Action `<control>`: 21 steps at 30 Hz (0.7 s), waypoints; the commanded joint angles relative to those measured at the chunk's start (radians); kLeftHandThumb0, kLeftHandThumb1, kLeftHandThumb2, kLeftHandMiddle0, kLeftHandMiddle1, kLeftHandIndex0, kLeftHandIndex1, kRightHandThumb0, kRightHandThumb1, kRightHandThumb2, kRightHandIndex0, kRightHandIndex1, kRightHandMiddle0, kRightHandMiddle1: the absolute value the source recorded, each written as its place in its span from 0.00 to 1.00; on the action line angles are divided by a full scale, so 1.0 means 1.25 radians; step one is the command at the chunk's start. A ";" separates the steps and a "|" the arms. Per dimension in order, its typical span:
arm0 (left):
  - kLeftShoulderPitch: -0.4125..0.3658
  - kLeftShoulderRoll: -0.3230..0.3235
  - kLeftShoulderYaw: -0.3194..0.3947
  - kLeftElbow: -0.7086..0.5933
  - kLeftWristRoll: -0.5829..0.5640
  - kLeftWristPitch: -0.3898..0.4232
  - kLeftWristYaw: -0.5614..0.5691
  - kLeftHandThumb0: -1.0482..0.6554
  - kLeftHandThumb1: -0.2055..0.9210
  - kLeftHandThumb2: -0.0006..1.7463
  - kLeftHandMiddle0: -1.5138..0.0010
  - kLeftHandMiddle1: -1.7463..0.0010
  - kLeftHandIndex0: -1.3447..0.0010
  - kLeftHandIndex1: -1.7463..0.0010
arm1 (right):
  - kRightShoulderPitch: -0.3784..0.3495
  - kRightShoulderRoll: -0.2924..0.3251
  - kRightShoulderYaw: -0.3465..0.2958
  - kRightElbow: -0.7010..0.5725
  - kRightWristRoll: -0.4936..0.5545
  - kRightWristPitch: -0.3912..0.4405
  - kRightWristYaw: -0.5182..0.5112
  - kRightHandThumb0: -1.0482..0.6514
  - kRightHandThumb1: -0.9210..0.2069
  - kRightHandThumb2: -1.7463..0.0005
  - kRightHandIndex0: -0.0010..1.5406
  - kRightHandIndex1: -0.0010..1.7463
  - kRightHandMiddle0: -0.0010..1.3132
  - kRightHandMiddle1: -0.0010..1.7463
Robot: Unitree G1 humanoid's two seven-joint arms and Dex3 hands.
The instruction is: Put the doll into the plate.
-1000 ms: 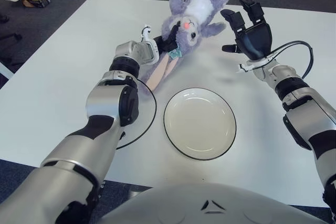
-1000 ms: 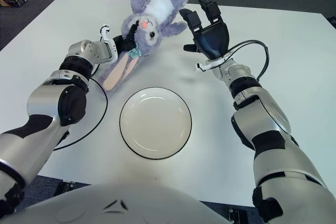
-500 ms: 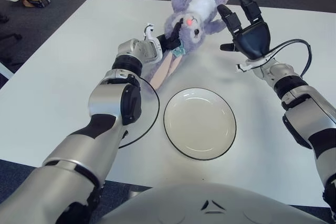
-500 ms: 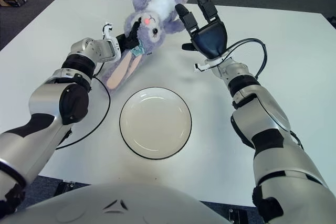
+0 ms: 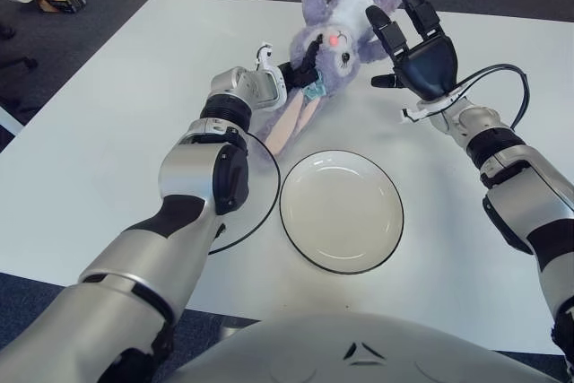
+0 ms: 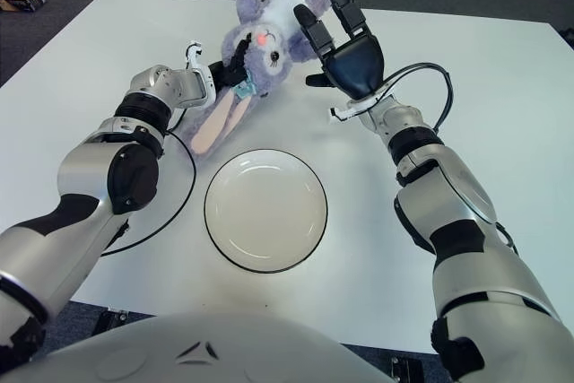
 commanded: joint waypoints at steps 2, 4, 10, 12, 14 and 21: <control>-0.027 -0.006 -0.008 -0.006 0.000 0.013 0.007 0.34 0.48 0.74 0.12 0.00 0.55 0.00 | -0.023 -0.009 0.009 -0.010 -0.014 -0.003 -0.017 0.03 0.01 0.73 0.00 0.00 0.00 0.08; -0.028 -0.008 -0.010 -0.006 0.002 0.015 0.012 0.34 0.48 0.74 0.12 0.00 0.55 0.00 | -0.026 -0.008 0.012 -0.012 -0.017 -0.005 -0.022 0.04 0.00 0.72 0.00 0.00 0.00 0.08; -0.026 -0.014 -0.011 0.001 0.004 0.010 0.031 0.33 0.46 0.75 0.11 0.00 0.54 0.00 | -0.032 -0.009 0.014 -0.021 -0.019 -0.031 -0.007 0.06 0.00 0.72 0.00 0.00 0.00 0.08; -0.025 -0.014 -0.011 0.004 0.004 0.011 0.038 0.33 0.46 0.76 0.11 0.00 0.54 0.00 | -0.034 -0.012 0.015 -0.029 -0.018 -0.041 0.006 0.07 0.00 0.73 0.00 0.00 0.00 0.10; -0.026 -0.013 -0.008 0.007 0.003 0.018 0.048 0.33 0.46 0.76 0.12 0.00 0.54 0.00 | -0.036 -0.017 0.017 -0.034 -0.021 -0.045 0.021 0.08 0.00 0.74 0.00 0.00 0.00 0.11; -0.033 -0.011 0.006 -0.006 -0.010 0.066 0.091 0.33 0.45 0.77 0.13 0.00 0.53 0.00 | -0.041 -0.035 0.025 -0.048 -0.036 -0.037 0.052 0.12 0.00 0.70 0.00 0.00 0.00 0.10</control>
